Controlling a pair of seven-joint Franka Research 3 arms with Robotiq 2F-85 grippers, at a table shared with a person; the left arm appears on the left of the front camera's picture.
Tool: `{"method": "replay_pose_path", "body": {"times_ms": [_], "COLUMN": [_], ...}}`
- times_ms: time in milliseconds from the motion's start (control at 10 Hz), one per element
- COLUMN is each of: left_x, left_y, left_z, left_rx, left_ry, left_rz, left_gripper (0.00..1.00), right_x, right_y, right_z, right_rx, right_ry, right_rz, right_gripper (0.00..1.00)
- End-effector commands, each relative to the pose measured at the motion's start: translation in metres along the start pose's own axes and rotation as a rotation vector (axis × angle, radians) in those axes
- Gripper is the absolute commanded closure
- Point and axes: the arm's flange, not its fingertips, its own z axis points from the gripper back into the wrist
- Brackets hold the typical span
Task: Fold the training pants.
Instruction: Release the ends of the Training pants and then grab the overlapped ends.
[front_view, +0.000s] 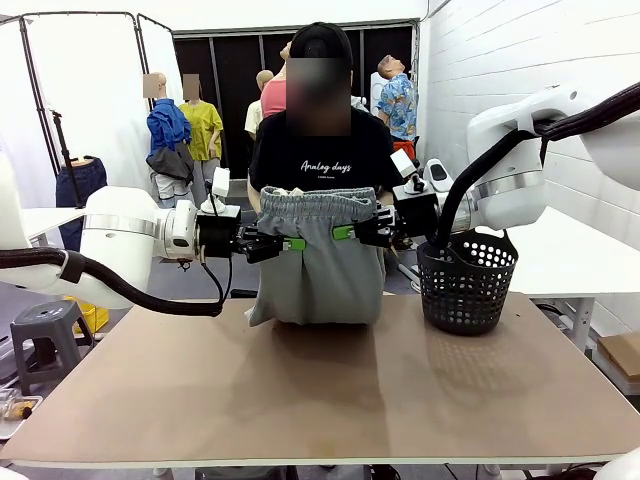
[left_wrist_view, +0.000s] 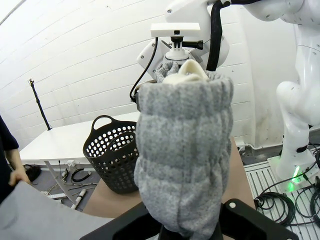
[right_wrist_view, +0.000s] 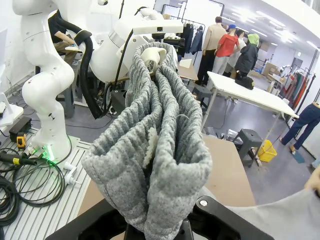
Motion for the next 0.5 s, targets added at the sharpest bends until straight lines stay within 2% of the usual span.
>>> {"method": "replay_pose_path", "body": {"times_ms": [0,400], "left_x": [0.0059,0.0059], "left_y": [0.0002,0.0002], "left_z": [-0.0012,-0.0012], "left_rx": [-0.005,-0.005], "left_ry": [-0.006,-0.006], "left_rz": [-0.013,-0.013], "left_gripper": [1.00,1.00], "right_x": [-0.0008,-0.0008], "right_y": [0.0015,0.0015], "right_z": [0.0019,0.0019], "right_rx": [0.010,0.010], "right_ry": [-0.015,-0.015], "right_rz": [-0.002,-0.002], "right_gripper": [1.00,1.00]}}
